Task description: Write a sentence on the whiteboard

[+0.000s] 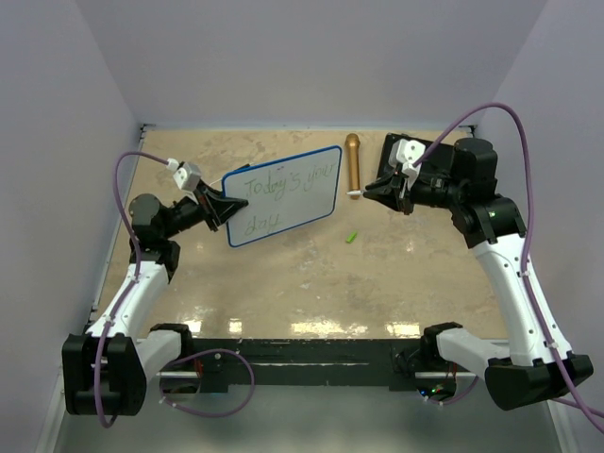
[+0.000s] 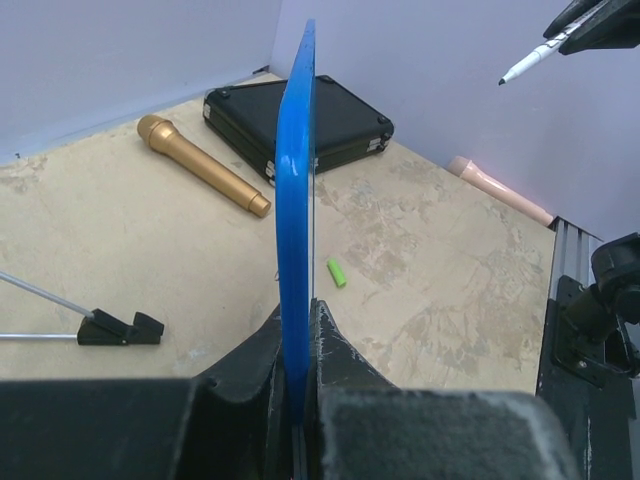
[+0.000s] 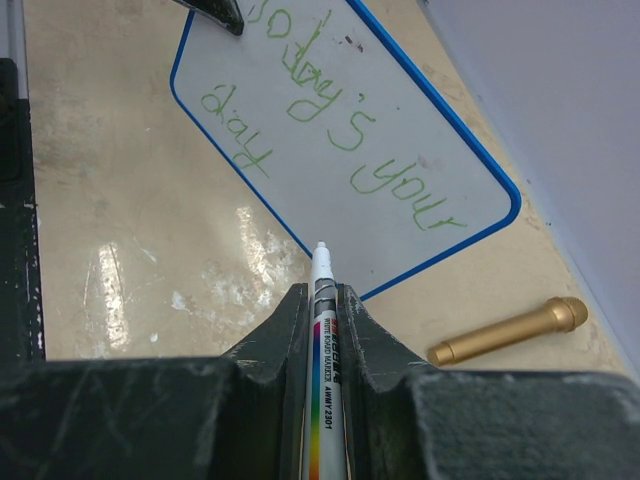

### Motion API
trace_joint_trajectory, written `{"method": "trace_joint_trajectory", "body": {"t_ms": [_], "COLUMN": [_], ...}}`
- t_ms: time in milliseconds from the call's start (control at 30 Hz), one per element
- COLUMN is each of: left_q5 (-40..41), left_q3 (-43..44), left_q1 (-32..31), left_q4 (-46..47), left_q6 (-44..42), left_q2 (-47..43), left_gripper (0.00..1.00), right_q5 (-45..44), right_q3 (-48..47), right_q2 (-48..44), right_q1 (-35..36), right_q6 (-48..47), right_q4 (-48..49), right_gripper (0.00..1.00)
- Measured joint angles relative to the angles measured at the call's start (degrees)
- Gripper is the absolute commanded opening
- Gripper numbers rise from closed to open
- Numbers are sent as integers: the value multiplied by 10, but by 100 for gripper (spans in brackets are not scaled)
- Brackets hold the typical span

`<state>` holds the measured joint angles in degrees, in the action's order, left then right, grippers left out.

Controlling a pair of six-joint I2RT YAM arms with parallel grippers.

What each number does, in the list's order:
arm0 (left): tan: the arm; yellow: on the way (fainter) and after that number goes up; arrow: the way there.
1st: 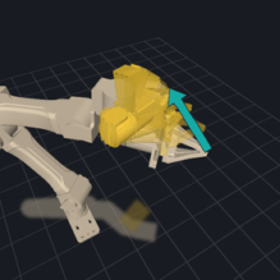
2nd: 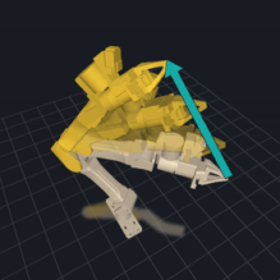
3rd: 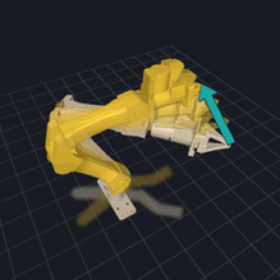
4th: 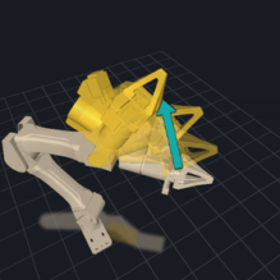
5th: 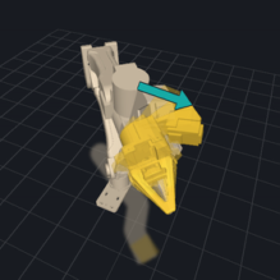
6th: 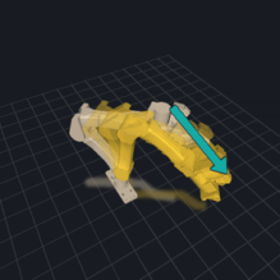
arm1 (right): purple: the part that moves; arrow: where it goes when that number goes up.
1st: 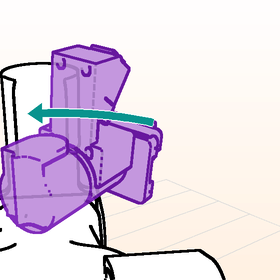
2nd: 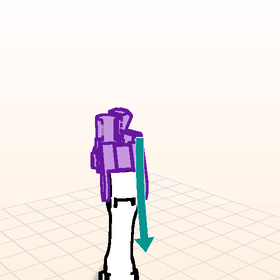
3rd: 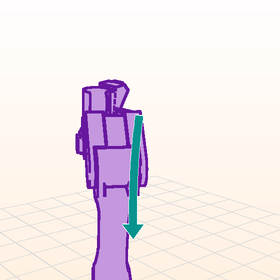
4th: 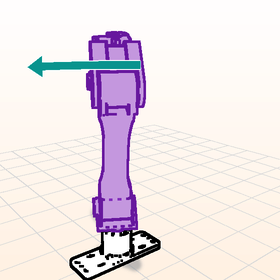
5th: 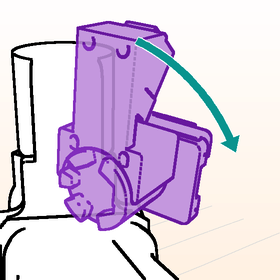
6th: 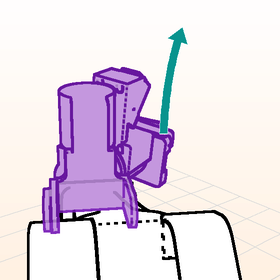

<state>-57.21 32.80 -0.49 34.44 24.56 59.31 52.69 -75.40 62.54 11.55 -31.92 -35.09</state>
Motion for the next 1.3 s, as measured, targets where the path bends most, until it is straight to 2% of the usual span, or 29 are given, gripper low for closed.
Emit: {"method": "trace_joint_trajectory", "body": {"t_ms": [1067,1300], "left_q5": [-37,-53], "left_q3": [16,19], "left_q1": [73,104], "left_q4": [28,101], "left_q6": [21,68], "left_q2": [24,64], "left_gripper": [0,0], "right_q5": [11,22], "right_q3": [35,53], "right_q2": [1,1], "right_q1": [0,0], "right_q6": [0,2], "right_q4": [17,35], "right_gripper": [0,0]}}
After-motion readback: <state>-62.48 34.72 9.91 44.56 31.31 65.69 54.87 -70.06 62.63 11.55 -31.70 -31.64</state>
